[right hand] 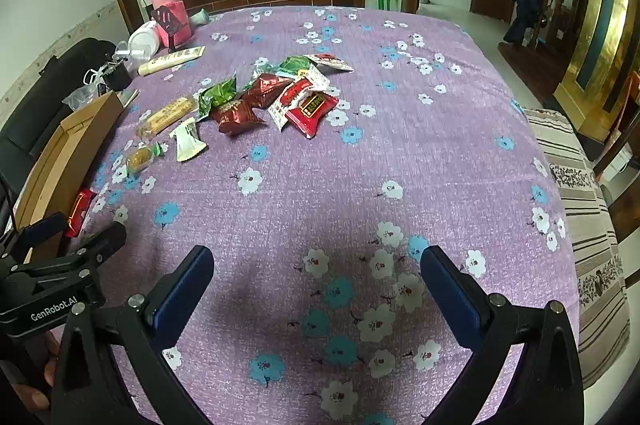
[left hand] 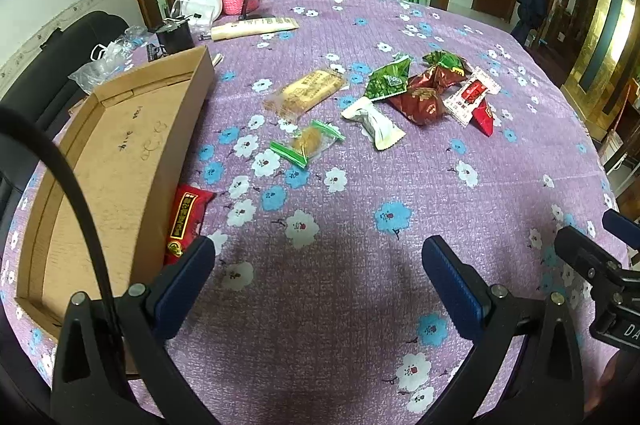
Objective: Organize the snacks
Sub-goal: 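Move both tools toward the pile of wrapped snacks on the tablecloth, then grasp the clear yellow cake packet with left tool while right tool grasps red-black snack bag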
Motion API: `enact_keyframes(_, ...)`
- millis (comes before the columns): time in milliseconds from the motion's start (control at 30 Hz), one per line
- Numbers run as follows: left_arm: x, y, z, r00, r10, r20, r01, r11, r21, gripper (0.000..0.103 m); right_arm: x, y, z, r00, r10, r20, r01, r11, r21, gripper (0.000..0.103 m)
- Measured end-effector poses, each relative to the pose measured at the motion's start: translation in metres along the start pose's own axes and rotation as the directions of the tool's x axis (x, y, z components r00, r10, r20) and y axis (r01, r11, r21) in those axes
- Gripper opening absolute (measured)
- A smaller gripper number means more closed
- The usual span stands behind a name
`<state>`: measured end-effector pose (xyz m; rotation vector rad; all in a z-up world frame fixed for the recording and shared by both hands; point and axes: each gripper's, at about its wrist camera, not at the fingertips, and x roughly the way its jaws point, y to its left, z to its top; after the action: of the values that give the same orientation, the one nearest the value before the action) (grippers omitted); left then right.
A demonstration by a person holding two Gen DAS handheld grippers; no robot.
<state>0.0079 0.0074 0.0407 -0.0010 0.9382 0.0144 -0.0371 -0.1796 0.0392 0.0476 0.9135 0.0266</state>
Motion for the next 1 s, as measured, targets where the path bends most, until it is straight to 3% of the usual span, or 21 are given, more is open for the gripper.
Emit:
enact_keyframes(833,0.011,0.003,0.045,0.999,0.049,0.003,-0.049,0.999,0.016,0.103,0.004,-0.008,0.045,0.999,0.009,0.042,-0.009,1.000,-0.004,0.103)
enact_keyframes(1000,0.031,0.012,0.073,0.996,0.049,-0.074,-0.047,0.999,0.025,0.103,0.013,-0.015,0.064,0.999,0.001,0.048,-0.002,1.000,0.011,0.103)
